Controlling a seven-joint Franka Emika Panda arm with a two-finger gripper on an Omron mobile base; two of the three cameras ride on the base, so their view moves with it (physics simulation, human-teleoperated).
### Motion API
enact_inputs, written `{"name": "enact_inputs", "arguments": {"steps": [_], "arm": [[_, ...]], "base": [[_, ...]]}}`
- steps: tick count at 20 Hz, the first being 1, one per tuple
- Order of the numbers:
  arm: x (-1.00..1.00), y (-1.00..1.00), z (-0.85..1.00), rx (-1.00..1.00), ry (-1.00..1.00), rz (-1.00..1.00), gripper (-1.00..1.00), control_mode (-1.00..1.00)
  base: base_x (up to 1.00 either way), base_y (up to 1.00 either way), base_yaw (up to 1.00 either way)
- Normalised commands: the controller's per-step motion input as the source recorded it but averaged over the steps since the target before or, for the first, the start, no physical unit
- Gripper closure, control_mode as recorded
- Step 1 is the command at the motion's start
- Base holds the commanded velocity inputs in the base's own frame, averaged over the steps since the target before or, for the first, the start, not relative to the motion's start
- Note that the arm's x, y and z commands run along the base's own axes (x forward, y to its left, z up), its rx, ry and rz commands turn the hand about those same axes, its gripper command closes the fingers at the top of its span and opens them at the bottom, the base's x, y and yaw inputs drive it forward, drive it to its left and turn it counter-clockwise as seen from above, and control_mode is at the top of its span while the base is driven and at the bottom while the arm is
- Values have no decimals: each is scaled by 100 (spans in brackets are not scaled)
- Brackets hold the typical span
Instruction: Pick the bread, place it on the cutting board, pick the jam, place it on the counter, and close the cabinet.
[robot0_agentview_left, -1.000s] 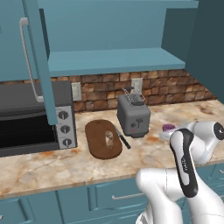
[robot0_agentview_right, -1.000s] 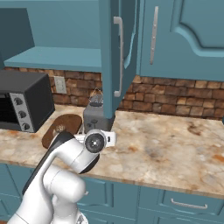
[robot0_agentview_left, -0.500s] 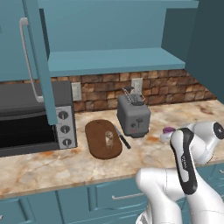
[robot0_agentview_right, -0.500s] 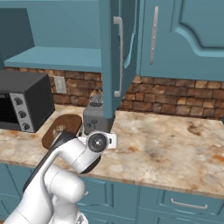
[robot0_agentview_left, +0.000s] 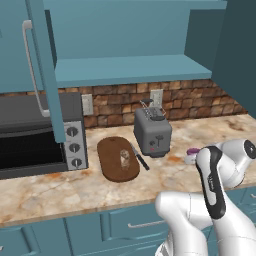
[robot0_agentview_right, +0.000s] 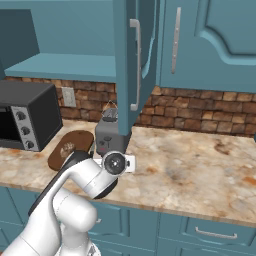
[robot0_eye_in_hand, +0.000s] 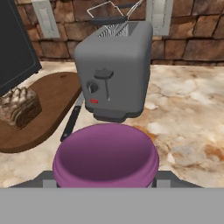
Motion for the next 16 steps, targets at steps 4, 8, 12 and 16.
{"name": "enact_inputs", "arguments": {"steps": [4,8,12,16], "arm": [[5,0,-16,0,2,0,100,-100],[6,-1,-12,0,1,0,100,-100],[7,0,-12,0,0,0,100,-100],[21,0,-16,0,0,0,100,-100]], "base": [[0,0,0],[0,0,0],[0,0,0],[0,0,0]]}}
